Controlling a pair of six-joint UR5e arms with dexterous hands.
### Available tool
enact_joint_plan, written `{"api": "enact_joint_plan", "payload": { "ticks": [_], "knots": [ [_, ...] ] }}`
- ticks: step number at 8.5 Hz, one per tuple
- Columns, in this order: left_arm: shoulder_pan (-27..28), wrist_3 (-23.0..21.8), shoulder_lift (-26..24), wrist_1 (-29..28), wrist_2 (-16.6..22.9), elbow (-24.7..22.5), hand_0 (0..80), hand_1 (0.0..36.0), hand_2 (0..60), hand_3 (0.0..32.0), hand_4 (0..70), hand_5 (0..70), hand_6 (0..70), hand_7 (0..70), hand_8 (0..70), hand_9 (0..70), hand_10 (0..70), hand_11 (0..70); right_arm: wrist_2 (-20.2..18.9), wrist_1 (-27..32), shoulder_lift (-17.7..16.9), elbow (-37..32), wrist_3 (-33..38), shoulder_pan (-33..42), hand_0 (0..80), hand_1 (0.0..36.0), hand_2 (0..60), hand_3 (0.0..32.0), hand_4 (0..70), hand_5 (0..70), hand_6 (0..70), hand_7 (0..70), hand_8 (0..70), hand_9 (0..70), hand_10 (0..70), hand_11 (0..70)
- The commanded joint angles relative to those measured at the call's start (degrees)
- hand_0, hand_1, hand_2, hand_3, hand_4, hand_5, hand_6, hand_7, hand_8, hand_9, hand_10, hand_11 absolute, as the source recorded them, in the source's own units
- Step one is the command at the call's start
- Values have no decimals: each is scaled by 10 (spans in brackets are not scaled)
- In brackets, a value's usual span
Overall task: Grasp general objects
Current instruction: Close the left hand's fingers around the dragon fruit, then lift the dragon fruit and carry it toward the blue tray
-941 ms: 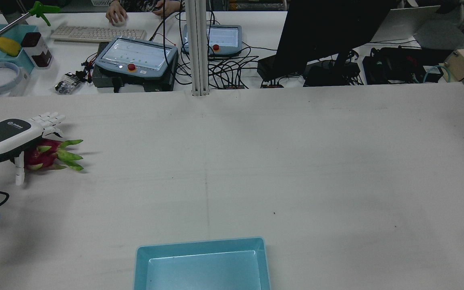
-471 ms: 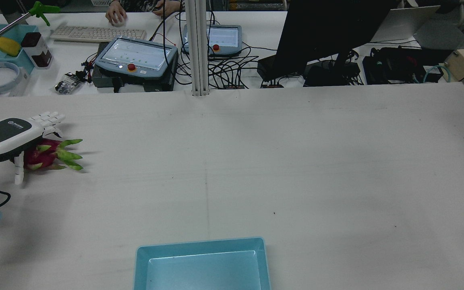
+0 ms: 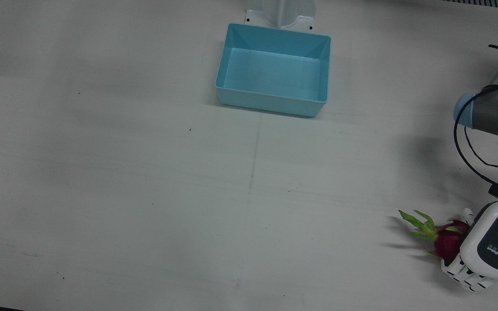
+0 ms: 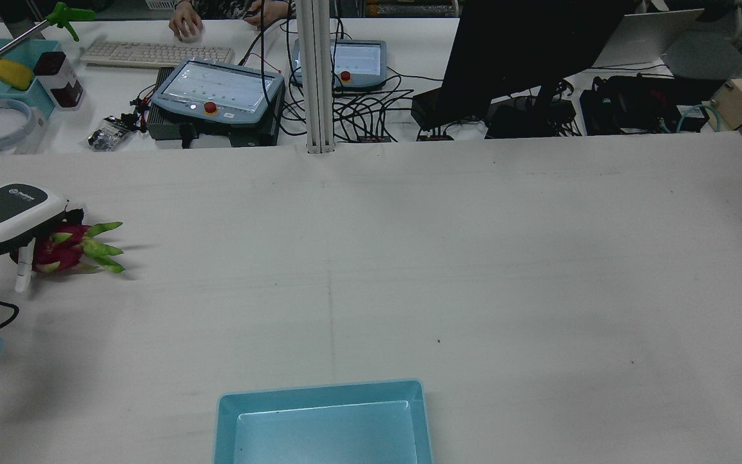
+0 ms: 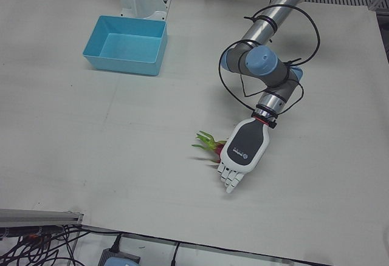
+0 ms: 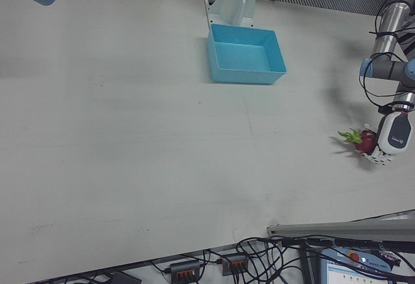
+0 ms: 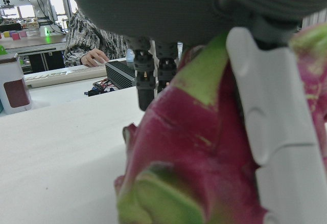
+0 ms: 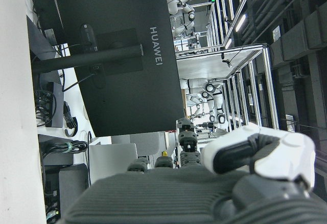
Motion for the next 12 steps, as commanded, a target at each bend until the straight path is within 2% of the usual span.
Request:
{"api": "enact_joint_plan", "payload": {
  "ticks": [1,2,3,4,5,6,7,8,9,10,11,12],
  "knots": [
    [1,10,-1,-2,-3,3,587,358,600,0,410,700,700,700,618,700,391,567,0,0,0,0,0,0,0,0,0,0,0,0,0,0,0,0,0,0],
    [0,7,1,-4,-2,2,766,360,600,0,418,700,700,700,660,700,422,621,0,0,0,0,0,0,0,0,0,0,0,0,0,0,0,0,0,0],
    [0,3,2,-4,1,-6,800,360,600,0,428,700,700,700,694,700,441,650,0,0,0,0,0,0,0,0,0,0,0,0,0,0,0,0,0,0],
    [-1,2,1,13,5,-30,800,360,600,0,469,700,700,700,700,700,463,682,0,0,0,1,0,0,0,0,0,0,0,0,0,0,0,0,0,0],
    [-1,-5,-1,54,6,-83,800,360,600,0,476,700,700,700,700,700,473,696,0,0,0,1,0,0,0,0,0,0,0,0,0,0,0,0,0,0],
    [0,-28,-2,89,10,-136,800,360,600,0,460,700,700,700,700,700,484,700,0,0,0,1,0,0,0,0,0,0,0,0,0,0,0,0,0,0],
    [1,-67,-15,110,36,-162,800,360,600,0,449,700,700,700,700,700,483,700,0,0,0,1,0,0,0,0,0,0,0,0,0,0,0,0,0,0],
    [0,-100,-51,126,82,-162,800,360,600,0,430,700,700,700,700,700,476,700,0,0,0,1,0,0,0,0,0,0,0,0,0,0,0,0,0,0],
    [-1,-112,-84,145,118,-164,800,360,600,0,409,700,700,700,700,700,469,692,0,0,0,1,0,0,0,0,0,0,0,0,0,0,0,0,0,0],
    [6,-114,-119,175,133,-166,800,360,600,0,419,700,700,700,700,700,489,700,0,-1,0,1,0,0,0,0,0,0,0,0,0,0,0,0,0,0],
    [50,-133,-140,195,159,-187,800,360,600,0,465,700,700,700,700,700,520,700,0,0,0,2,0,0,0,0,0,0,0,0,0,0,0,0,0,0],
    [89,-166,-151,197,165,-207,800,360,600,0,472,700,700,700,700,700,506,700,0,-1,0,1,0,0,0,0,0,0,0,0,0,0,0,0,0,0]
  ]
}}
